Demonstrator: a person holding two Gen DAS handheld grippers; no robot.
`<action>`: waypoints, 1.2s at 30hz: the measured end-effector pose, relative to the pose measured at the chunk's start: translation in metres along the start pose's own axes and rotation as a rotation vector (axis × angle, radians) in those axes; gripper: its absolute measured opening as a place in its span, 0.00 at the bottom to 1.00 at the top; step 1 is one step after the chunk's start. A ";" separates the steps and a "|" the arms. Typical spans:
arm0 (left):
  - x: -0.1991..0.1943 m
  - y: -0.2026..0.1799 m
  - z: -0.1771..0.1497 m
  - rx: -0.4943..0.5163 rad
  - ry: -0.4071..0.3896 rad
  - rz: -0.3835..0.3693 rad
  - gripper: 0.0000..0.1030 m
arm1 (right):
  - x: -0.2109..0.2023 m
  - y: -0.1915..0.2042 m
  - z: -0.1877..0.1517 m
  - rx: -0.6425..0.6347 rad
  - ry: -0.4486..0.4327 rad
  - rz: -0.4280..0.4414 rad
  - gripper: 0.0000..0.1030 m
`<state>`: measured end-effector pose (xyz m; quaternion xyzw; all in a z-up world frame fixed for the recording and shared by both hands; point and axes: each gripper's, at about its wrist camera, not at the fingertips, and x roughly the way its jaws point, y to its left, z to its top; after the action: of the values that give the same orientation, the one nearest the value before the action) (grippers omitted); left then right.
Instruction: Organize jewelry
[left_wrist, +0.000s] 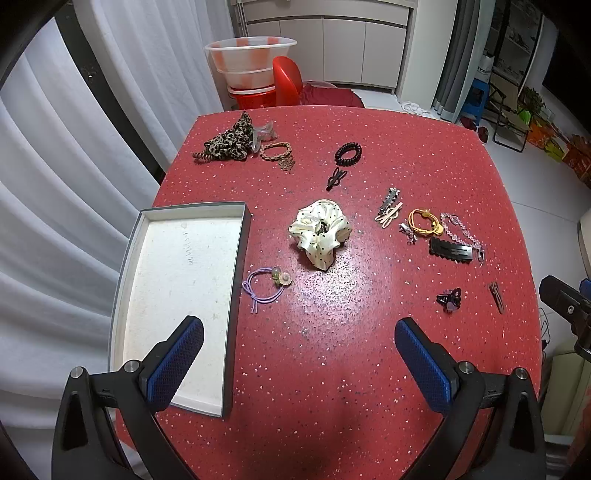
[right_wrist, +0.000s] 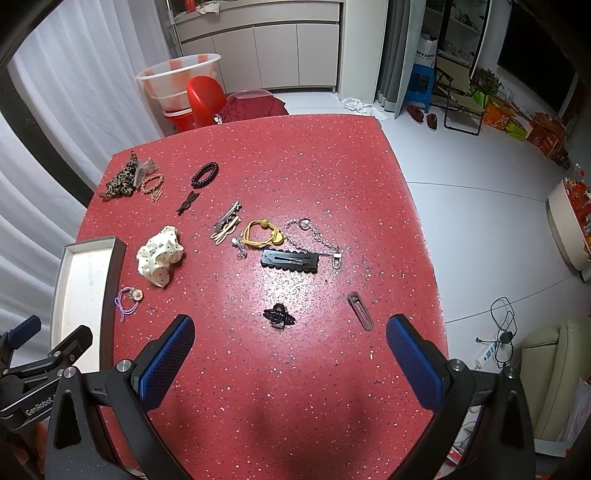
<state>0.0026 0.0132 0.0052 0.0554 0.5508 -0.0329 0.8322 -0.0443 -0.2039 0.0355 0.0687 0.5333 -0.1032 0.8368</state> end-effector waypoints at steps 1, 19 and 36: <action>0.000 0.000 0.000 0.000 0.000 0.000 1.00 | 0.000 0.000 0.000 0.000 0.001 0.000 1.00; 0.000 0.000 0.000 0.000 0.000 0.000 1.00 | 0.001 0.000 0.000 0.001 0.002 0.000 1.00; 0.002 0.002 -0.004 0.002 0.006 0.004 1.00 | 0.001 0.002 -0.003 0.001 0.006 0.002 1.00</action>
<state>0.0005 0.0154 0.0016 0.0575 0.5533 -0.0319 0.8304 -0.0457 -0.2017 0.0334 0.0700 0.5357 -0.1025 0.8352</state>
